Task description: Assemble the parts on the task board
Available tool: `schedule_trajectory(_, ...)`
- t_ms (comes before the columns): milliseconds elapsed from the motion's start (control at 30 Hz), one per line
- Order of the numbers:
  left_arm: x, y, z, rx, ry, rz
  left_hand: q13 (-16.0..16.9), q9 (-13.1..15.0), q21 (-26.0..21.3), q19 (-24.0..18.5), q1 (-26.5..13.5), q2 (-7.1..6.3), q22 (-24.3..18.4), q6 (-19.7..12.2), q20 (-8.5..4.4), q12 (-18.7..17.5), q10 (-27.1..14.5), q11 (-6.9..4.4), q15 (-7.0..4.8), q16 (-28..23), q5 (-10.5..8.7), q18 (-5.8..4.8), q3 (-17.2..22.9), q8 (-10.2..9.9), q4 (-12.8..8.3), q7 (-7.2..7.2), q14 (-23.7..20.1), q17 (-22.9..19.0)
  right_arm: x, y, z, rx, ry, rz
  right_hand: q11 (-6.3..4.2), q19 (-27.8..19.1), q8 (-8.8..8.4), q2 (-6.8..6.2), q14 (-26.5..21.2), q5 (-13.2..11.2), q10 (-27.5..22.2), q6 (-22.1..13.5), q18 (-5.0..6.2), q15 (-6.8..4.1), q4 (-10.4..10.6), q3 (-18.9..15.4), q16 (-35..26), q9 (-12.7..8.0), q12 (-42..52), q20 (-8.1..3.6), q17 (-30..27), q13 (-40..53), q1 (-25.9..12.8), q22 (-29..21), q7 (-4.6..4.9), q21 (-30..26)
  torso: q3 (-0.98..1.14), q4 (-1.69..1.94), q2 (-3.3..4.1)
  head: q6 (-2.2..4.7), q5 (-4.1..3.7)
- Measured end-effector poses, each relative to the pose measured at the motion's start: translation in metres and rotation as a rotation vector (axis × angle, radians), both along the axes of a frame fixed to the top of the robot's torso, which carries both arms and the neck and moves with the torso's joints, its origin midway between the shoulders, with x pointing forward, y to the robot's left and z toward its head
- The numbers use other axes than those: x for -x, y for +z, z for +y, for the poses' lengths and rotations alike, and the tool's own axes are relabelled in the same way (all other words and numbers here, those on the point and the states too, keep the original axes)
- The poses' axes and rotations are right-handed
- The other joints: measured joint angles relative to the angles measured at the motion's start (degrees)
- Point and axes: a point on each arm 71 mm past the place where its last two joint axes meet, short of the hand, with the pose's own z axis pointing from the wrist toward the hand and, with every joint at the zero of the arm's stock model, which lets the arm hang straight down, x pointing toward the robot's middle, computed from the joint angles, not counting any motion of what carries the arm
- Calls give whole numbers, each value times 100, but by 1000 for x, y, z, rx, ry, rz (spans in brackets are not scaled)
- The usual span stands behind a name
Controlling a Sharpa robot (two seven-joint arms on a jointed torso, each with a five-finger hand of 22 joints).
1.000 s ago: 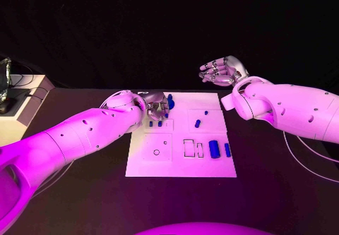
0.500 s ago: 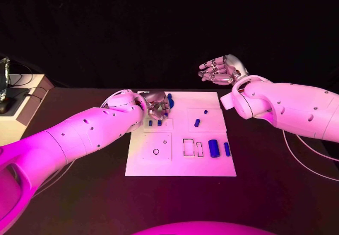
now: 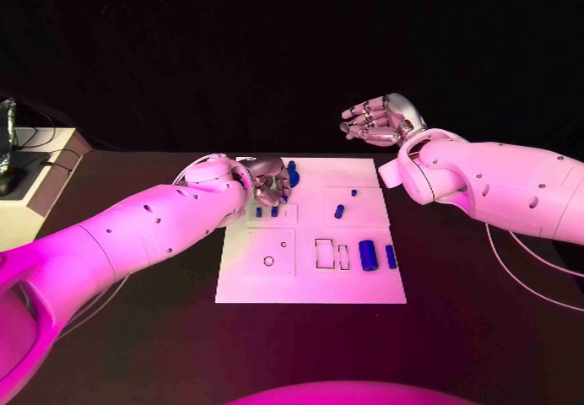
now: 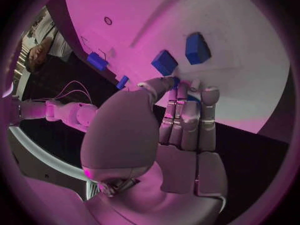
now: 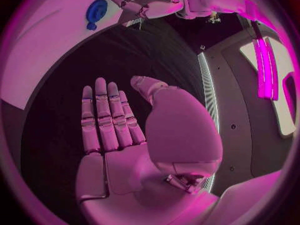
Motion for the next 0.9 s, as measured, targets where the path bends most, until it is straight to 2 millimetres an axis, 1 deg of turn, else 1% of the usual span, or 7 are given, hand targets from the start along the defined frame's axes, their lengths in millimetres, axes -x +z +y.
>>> schedule_trajectory(67, -1, 0, 0, -1, 2, 0, -1, 0, 0, 0, 0, 0, 13, 0, 0, -30, 7, 6, 0, 0, -26, -57, 17, 0, -16, 0, 0, 2, 0, 0, 0, 0, 1, 0, 0, 0, 0, 0, 0, 0, 0, 0, 0, 0, 0, 0, 0, 0, 0, 0, 0, 0, 0, 0, 0, 0, -1, 0, 1, 0, -1)
schedule_trajectory(300, -2, 0, 0, -4, 7, -1, -18, -4, 51, 40, -2, -2, 47, 0, 0, -120, 18, -3, 11, 22, -31, -56, 40, -76, -40, 0, 11, 2, 0, 0, 2, 0, 4, 0, 0, 0, 0, 0, 0, 0, 0, 0, 0, 0, 0, 0, 0, 0, 0, 0, 0, 0, 0, -10, 0, 0, 0, -5, 8, 0, -14)
schedule_trajectory(500, -2, 0, 0, -4, 6, -3, -60, -6, 135, 92, -2, -2, 115, 23, 10, -186, 80, 36, 0, 35, -31, -57, 96, -102, -96, 23, 44, 22, 1, 0, 2, -1, 6, 0, 0, 0, 0, 0, 0, 0, 0, 0, 0, 0, 0, 0, 0, -1, 0, 0, -4, 0, 0, -9, 0, 0, 3, 3, 5, -8, -24)
schedule_trajectory(567, -2, 0, 0, -3, 6, -4, -104, -6, 211, 164, 22, 23, 188, 85, 0, -249, 174, 28, -14, 66, -31, -57, 128, -106, -128, 40, 117, 76, 1, 0, 2, -1, 6, 0, 0, 0, 0, 0, 0, 0, 1, 0, 0, 0, 0, 0, 0, -1, 0, 0, -5, 0, 0, -9, 0, 0, 3, 6, 2, -9, -24)
schedule_trajectory(767, -1, -1, 0, 7, 5, -12, -91, 30, 430, 337, 6, 100, 391, 312, -52, -455, 510, -26, -62, 89, -33, -56, 247, -122, -247, 2, 267, 157, 1, 0, 3, -1, 8, -1, 0, 0, 0, 0, 0, 0, 1, 0, 0, 0, 0, 0, 0, -1, 0, 0, -4, 1, 0, -9, 0, 0, 3, 7, -2, -10, -10)
schedule_trajectory(833, 0, -1, 2, 14, 4, -13, -90, 49, 452, 337, 14, 119, 416, 317, -52, -482, 531, -45, -62, 88, -34, -56, 253, -123, -254, 9, 266, 164, 1, 0, 3, -1, 8, -1, 0, 0, 0, 0, 0, 0, 1, 0, 0, 0, 0, 0, 0, 1, 0, 0, -4, 1, 0, -16, 0, 0, 2, 7, -4, -7, -8)
schedule_trajectory(900, 1, -1, 4, 20, 3, -13, -90, 57, 452, 355, 14, 119, 431, 317, -70, -525, 551, -26, -82, 89, -34, -56, 276, -123, -277, 10, 286, 176, 1, 0, 3, -1, 7, -1, 0, 0, 0, 0, 0, 0, 1, 0, 0, 0, 0, 0, 0, 5, 0, 0, -4, 1, 0, -17, 0, 0, 0, 7, -5, -3, -3)
